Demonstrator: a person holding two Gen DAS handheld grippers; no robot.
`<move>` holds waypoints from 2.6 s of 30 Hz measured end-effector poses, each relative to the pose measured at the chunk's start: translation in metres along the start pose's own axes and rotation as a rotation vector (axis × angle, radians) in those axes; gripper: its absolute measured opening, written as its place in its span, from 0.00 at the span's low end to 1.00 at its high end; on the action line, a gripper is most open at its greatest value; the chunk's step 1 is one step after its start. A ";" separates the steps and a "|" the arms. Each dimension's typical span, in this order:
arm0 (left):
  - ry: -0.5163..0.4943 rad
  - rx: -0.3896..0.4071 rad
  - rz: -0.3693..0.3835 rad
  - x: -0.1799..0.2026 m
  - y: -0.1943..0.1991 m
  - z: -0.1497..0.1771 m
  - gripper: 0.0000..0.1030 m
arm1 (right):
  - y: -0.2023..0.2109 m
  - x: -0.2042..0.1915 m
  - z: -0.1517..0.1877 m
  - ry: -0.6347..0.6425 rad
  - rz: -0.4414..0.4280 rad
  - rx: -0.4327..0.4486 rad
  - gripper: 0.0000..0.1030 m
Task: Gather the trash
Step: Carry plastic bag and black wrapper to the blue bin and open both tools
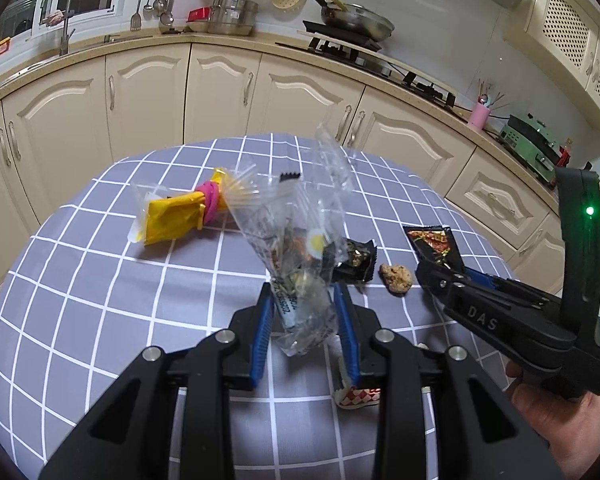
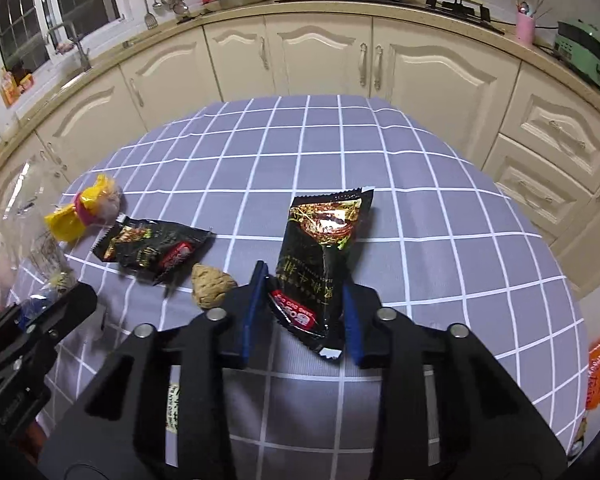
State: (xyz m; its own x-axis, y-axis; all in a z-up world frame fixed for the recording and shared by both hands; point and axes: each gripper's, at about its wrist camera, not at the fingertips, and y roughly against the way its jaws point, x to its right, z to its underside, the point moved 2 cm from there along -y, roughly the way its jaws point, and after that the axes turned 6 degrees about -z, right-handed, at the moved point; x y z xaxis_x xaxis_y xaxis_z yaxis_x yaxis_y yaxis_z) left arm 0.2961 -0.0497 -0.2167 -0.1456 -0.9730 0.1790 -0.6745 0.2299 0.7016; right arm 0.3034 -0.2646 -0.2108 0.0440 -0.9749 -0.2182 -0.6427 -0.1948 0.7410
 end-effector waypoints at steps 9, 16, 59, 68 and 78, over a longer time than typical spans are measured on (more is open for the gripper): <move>-0.033 0.030 0.011 0.004 0.004 -0.002 0.29 | 0.034 0.015 0.020 -0.018 -0.077 0.045 0.24; -0.049 0.114 0.071 0.018 0.031 0.007 0.28 | 0.093 0.026 0.043 -0.001 -0.125 0.128 0.24; -0.643 -0.286 0.484 0.422 0.019 0.255 0.29 | 0.235 0.374 0.296 -0.582 0.175 0.069 0.24; -0.742 -0.465 0.469 0.466 -0.052 0.305 0.29 | 0.191 0.416 0.328 -0.725 0.115 -0.018 0.27; -0.790 -0.392 0.384 0.461 -0.051 0.303 0.87 | 0.179 0.434 0.359 -0.846 0.161 -0.025 0.93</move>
State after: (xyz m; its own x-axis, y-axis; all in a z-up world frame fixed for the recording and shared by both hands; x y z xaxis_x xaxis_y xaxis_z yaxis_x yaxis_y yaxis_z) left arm 0.0444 -0.5154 -0.3790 -0.8482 -0.5289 0.0281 -0.2107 0.3857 0.8982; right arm -0.0668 -0.6842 -0.4010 -0.6375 -0.5847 -0.5017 -0.5747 -0.0727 0.8151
